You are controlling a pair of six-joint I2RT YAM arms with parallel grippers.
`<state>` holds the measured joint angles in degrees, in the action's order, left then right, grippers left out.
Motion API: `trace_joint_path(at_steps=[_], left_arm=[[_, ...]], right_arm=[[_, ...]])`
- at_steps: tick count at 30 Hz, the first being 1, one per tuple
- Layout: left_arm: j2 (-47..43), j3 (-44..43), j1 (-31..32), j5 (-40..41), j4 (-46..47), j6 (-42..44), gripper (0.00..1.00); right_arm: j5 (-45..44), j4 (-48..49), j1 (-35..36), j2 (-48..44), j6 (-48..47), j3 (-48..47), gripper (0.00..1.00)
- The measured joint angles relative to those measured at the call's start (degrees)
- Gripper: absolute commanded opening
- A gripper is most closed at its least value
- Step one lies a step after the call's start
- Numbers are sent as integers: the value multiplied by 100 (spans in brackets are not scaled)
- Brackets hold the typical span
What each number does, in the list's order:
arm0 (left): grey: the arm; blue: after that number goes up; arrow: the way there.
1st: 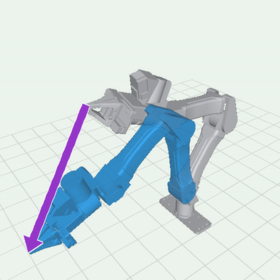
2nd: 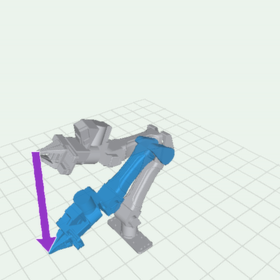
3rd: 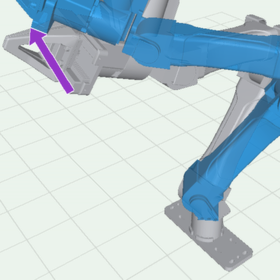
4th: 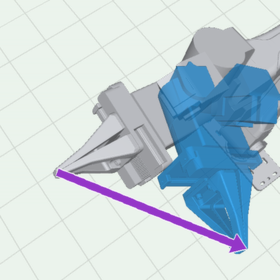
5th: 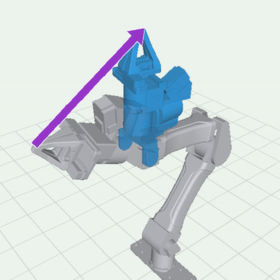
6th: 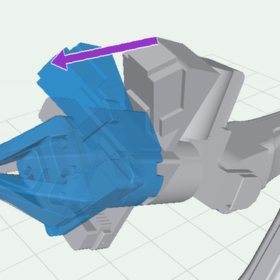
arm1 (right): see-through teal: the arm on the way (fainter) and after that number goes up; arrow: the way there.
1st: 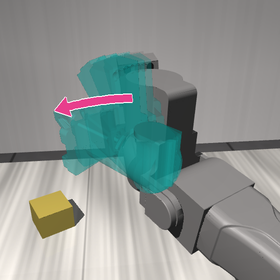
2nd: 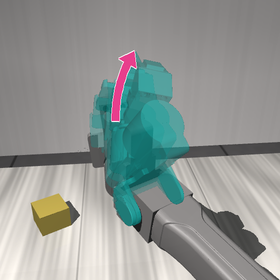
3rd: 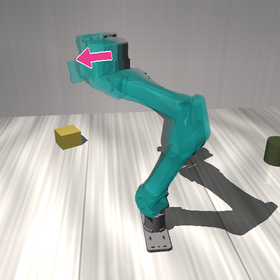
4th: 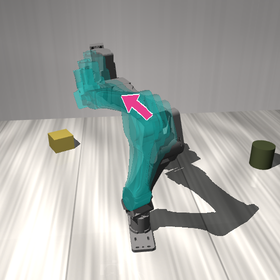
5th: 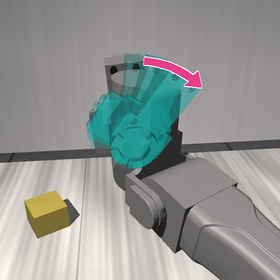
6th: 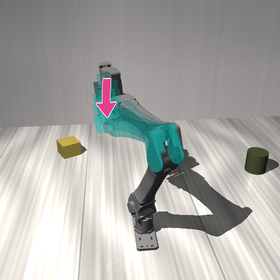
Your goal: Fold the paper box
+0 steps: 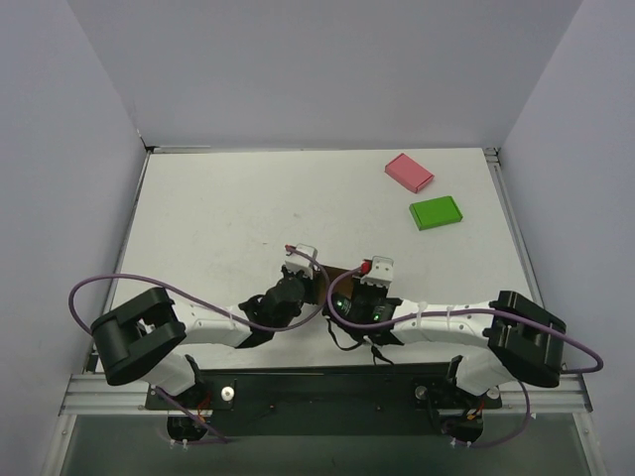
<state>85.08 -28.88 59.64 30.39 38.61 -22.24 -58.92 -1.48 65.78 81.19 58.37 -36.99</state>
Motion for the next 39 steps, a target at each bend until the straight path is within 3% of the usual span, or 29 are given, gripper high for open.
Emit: trace_joint_path(at_steps=[10,14,15,18,23,30,33,39], left_arm=[[-7,310,374,337,258,-166,0],[-7,378,518,527,348,-175,0],[-7,391,557,573,365,-175,0],[-7,411,682,715,378,-168,0],[-7,450,857,933,407,-157,0],[11,568,986,1172,542,-129,0],[33,708,1064,1248,758,-79,0],[162,1252,1211,1266,1108,96,0]], right_arm=[[-170,-1051,356,299,1032,-229,0],[-168,-1379,485,297,1268,-284,21],[-146,-1475,531,297,1331,-299,33],[-140,-1727,684,254,1451,-352,55],[-225,-2155,1248,-197,1534,-422,68],[-466,-2577,2306,-726,1731,-450,71],[-610,-2752,2747,-957,1794,-450,67],[-815,-2975,2778,-1609,1818,-540,62]])
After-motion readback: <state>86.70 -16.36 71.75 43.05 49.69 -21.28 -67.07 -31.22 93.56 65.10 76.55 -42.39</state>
